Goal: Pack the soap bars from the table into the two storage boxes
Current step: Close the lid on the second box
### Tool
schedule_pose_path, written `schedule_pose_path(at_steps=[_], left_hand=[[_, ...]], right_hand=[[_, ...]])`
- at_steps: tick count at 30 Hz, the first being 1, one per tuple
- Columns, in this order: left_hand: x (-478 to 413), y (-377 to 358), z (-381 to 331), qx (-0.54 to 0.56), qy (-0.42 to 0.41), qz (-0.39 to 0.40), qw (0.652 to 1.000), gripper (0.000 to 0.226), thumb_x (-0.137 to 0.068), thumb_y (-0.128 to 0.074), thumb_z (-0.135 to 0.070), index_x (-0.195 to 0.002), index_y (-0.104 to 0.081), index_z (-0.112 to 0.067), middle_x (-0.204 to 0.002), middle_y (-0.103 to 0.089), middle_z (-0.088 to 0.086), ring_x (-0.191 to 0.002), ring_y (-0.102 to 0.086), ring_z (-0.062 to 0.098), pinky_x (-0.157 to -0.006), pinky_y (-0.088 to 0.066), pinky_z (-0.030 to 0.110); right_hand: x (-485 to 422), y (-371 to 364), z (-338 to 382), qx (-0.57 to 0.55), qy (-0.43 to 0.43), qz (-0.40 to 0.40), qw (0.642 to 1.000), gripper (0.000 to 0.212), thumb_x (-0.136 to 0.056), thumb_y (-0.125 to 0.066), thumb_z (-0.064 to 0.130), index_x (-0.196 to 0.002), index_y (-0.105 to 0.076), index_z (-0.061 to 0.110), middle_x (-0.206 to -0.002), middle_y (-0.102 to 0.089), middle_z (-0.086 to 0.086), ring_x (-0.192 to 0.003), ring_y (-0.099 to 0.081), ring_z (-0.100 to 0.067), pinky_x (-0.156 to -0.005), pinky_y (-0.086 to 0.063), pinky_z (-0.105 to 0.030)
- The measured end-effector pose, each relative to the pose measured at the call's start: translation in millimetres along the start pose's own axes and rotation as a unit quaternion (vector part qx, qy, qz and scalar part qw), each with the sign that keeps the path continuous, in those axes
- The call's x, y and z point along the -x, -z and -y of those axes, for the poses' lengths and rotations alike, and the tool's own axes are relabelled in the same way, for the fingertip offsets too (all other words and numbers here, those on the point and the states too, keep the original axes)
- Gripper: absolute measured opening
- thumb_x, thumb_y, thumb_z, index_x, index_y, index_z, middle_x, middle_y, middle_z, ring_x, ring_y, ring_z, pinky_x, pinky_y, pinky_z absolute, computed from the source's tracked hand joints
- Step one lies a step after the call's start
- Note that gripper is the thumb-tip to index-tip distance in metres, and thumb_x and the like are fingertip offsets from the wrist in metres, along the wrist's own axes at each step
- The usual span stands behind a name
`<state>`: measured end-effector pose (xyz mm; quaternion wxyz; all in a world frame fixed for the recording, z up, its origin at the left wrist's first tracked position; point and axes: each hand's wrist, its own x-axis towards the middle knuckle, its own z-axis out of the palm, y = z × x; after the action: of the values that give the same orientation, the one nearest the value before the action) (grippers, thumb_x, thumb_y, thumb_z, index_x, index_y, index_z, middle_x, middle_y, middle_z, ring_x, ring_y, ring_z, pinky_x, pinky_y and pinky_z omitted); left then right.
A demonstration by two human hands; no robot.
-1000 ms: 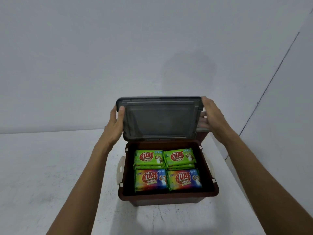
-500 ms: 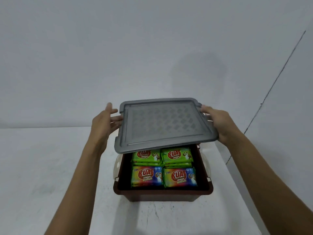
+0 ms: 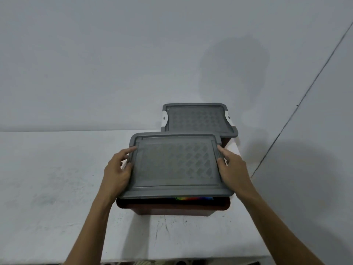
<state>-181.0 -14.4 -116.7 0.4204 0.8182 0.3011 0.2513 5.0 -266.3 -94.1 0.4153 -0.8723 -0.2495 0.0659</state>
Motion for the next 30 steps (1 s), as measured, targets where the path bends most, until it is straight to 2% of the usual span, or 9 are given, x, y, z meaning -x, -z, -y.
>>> schedule_pose_path(at_steps=[7, 13, 16, 20, 22, 24, 25, 27, 30], left_hand=[[21, -7, 13, -0.094, -0.036, 0.013, 0.995, 0.057, -0.088, -0.045, 0.010, -0.130, -0.054, -0.027, -0.137, -0.050, 0.003, -0.123, -0.046, 0.019, -0.101, -0.033, 0.027], [22, -11, 21, -0.072, 0.041, 0.036, 0.996, 0.057, -0.098, -0.040, -0.005, -0.151, -0.026, -0.024, -0.156, -0.026, 0.007, -0.143, -0.026, 0.024, -0.115, -0.023, 0.037], [24, -10, 17, -0.019, 0.105, 0.056, 0.993, 0.059, -0.102, -0.039, -0.017, -0.154, -0.013, -0.021, -0.160, -0.020, 0.003, -0.144, -0.026, 0.024, -0.115, -0.024, 0.039], [21, -6, 17, 0.079, 0.223, 0.031, 0.971, 0.060, -0.097, -0.052, -0.024, -0.151, -0.027, -0.018, -0.149, -0.041, 0.008, -0.121, -0.051, 0.027, -0.096, -0.046, 0.040], [21, -4, 15, 0.106, 0.225, 0.028, 0.968, 0.034, -0.095, -0.056, -0.021, -0.129, -0.055, -0.022, -0.128, -0.060, 0.008, -0.101, -0.061, 0.023, -0.077, -0.051, 0.032], [23, -4, 9, 0.115, 0.207, 0.008, 0.971, 0.016, -0.093, -0.059, -0.019, -0.101, -0.063, -0.031, -0.103, -0.068, 0.002, -0.093, -0.065, 0.024, -0.069, -0.053, 0.031], [25, -3, 7, 0.115, 0.201, 0.007, 0.973, 0.016, -0.089, -0.061, -0.025, -0.104, -0.064, -0.030, -0.100, -0.068, 0.001, -0.093, -0.065, 0.024, -0.071, -0.054, 0.033], [27, -2, 6, 0.076, 0.182, 0.000, 0.980, 0.051, -0.079, -0.057, -0.038, -0.128, -0.058, -0.025, -0.111, -0.068, 0.003, -0.096, -0.065, 0.022, -0.080, -0.055, 0.041], [27, -4, 7, -0.020, 0.133, -0.017, 0.991, 0.053, -0.090, -0.058, -0.028, -0.141, -0.048, -0.022, -0.126, -0.064, 0.007, -0.105, -0.063, 0.025, -0.090, -0.049, 0.038]], right_hand=[[28, -23, -23, 0.066, -0.036, 0.020, 0.997, 0.044, -0.102, -0.041, 0.019, -0.146, -0.042, 0.023, -0.160, -0.022, -0.004, -0.146, -0.022, -0.025, -0.118, -0.018, -0.037], [26, -24, -25, 0.060, -0.048, -0.005, 0.997, 0.042, -0.099, -0.046, 0.023, -0.140, -0.049, 0.028, -0.144, -0.049, -0.006, -0.128, -0.049, -0.023, -0.110, -0.040, -0.044], [26, -26, -22, 0.073, -0.074, -0.018, 0.994, 0.041, -0.098, -0.049, 0.021, -0.140, -0.051, 0.026, -0.149, -0.044, -0.008, -0.133, -0.046, -0.026, -0.111, -0.035, -0.042], [28, -26, -22, 0.042, -0.074, -0.025, 0.996, 0.039, -0.100, -0.046, 0.024, -0.138, -0.052, 0.029, -0.140, -0.053, -0.003, -0.123, -0.053, -0.021, -0.108, -0.040, -0.039], [30, -25, -22, 0.002, -0.074, -0.012, 0.997, 0.036, -0.101, -0.043, 0.025, -0.136, -0.051, 0.029, -0.138, -0.055, 0.001, -0.115, -0.056, -0.016, -0.105, -0.041, -0.035], [31, -23, -19, -0.012, -0.063, -0.005, 0.998, 0.038, -0.103, -0.040, 0.025, -0.140, -0.043, 0.030, -0.136, -0.053, 0.004, -0.110, -0.055, -0.014, -0.102, -0.040, -0.030], [31, -24, -18, -0.013, -0.064, -0.004, 0.998, 0.043, -0.103, -0.040, 0.025, -0.146, -0.035, 0.031, -0.131, -0.052, 0.005, -0.106, -0.055, -0.014, -0.099, -0.040, -0.028], [29, -26, -17, -0.037, -0.103, -0.014, 0.994, 0.053, -0.102, -0.042, 0.026, -0.152, -0.024, 0.024, -0.125, -0.050, 0.000, -0.103, -0.055, -0.017, -0.095, -0.041, -0.028], [27, -31, -24, -0.033, -0.139, -0.052, 0.988, 0.035, -0.099, -0.050, 0.029, -0.128, -0.053, 0.010, -0.124, -0.062, -0.012, -0.094, -0.062, -0.021, -0.082, -0.050, -0.029]])
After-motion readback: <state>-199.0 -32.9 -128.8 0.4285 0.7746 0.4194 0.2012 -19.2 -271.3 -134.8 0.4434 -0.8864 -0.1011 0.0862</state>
